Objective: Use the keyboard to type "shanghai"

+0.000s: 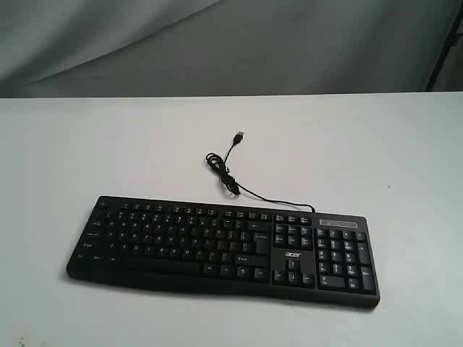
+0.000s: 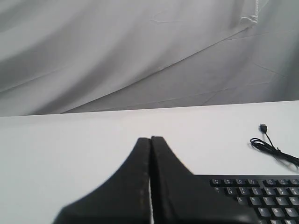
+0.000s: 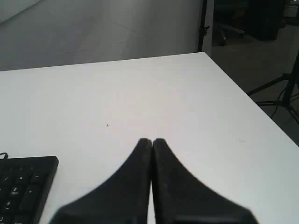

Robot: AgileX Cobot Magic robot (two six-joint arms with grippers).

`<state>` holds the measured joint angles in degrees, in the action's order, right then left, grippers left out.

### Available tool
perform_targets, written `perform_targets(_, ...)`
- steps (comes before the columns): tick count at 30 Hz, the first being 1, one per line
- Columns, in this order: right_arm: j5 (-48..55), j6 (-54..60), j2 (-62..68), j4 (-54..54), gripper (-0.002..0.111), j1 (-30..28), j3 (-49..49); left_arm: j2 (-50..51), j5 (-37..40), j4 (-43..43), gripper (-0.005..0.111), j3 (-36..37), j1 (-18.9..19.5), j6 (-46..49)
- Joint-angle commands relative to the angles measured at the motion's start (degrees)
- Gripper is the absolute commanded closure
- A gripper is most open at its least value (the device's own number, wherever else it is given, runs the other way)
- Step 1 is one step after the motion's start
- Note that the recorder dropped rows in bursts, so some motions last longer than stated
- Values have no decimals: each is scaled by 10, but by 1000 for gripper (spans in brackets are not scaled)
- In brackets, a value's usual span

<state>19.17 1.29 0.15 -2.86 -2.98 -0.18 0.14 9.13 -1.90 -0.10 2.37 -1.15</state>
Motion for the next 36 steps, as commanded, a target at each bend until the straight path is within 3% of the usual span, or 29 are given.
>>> perform_targets(1, 0, -2, -2, -1, 108, -4, 2, -1, -3, 0, 107, 1, -4, -2)
perform_targets(13, -22, 1, -2, 22, 108, -4, 2, -1, -3, 0, 107, 1, -4, -2)
perform_targets(19, -235, -4, -2, -20, 108, -4, 2, -1, -3, 0, 107, 1, -4, -2)
perform_targets(26, -390, -24, -2, -27, 108, -4, 2, -1, -3, 0, 107, 1, -4, -2)
perform_targets(31, -605, -353, -2, 9, 108, -4, 2, -1, -3, 0, 107, 1, -4, -2)
perform_targets(33, -614, -405, 6, 63, 108, -4, -28, -1, -3, 0, 107, 1, -4, -2)
perform_targets(36, -549, -450, 75, 194, 108, -4, -126, -1, -3, 0, 107, 1, -4, -2)
